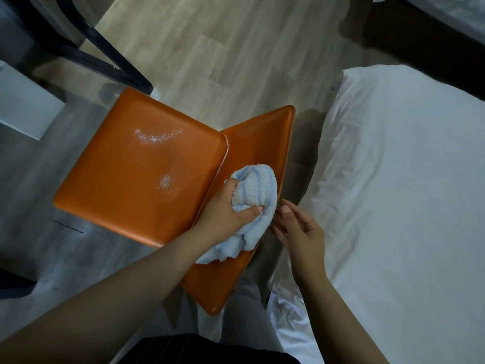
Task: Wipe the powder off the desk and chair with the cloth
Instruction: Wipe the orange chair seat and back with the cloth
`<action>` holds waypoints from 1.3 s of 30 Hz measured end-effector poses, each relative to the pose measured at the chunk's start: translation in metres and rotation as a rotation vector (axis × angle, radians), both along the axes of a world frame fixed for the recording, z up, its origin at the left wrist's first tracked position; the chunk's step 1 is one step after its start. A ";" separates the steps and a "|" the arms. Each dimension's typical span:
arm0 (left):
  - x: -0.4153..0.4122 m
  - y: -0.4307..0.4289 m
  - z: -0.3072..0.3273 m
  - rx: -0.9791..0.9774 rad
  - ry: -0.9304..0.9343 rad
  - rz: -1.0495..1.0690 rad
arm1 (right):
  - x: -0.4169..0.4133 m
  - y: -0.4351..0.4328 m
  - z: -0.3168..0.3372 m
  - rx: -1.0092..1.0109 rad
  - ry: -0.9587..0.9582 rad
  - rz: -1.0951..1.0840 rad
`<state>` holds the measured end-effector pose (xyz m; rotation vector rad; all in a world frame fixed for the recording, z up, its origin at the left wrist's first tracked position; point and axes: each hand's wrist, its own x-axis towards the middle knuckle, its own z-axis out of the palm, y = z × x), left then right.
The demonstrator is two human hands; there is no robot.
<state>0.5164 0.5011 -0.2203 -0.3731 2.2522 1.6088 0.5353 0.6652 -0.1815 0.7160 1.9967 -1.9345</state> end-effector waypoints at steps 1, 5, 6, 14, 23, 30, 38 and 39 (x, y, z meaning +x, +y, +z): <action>0.000 0.000 -0.002 0.016 -0.001 0.009 | -0.001 -0.001 0.000 -0.007 0.000 0.003; -0.002 -0.002 -0.014 0.094 -0.041 0.059 | -0.004 -0.005 0.000 0.003 0.020 0.009; -0.001 -0.003 -0.018 0.095 -0.042 0.063 | -0.004 -0.005 0.000 0.009 0.031 0.017; -0.001 -0.019 -0.065 0.076 -0.099 0.089 | -0.002 -0.013 -0.003 0.110 0.093 0.013; -0.009 -0.045 -0.144 -0.116 -0.199 0.037 | 0.001 -0.018 -0.011 0.221 0.156 -0.009; -0.027 -0.060 -0.194 -0.343 -0.367 0.037 | 0.002 -0.020 -0.016 0.244 0.162 -0.045; -0.027 -0.085 -0.217 -0.464 -0.407 -0.156 | 0.004 -0.017 -0.020 0.217 0.178 -0.055; -0.026 -0.085 -0.215 -0.447 -0.399 -0.136 | 0.004 -0.017 -0.019 0.213 0.177 -0.057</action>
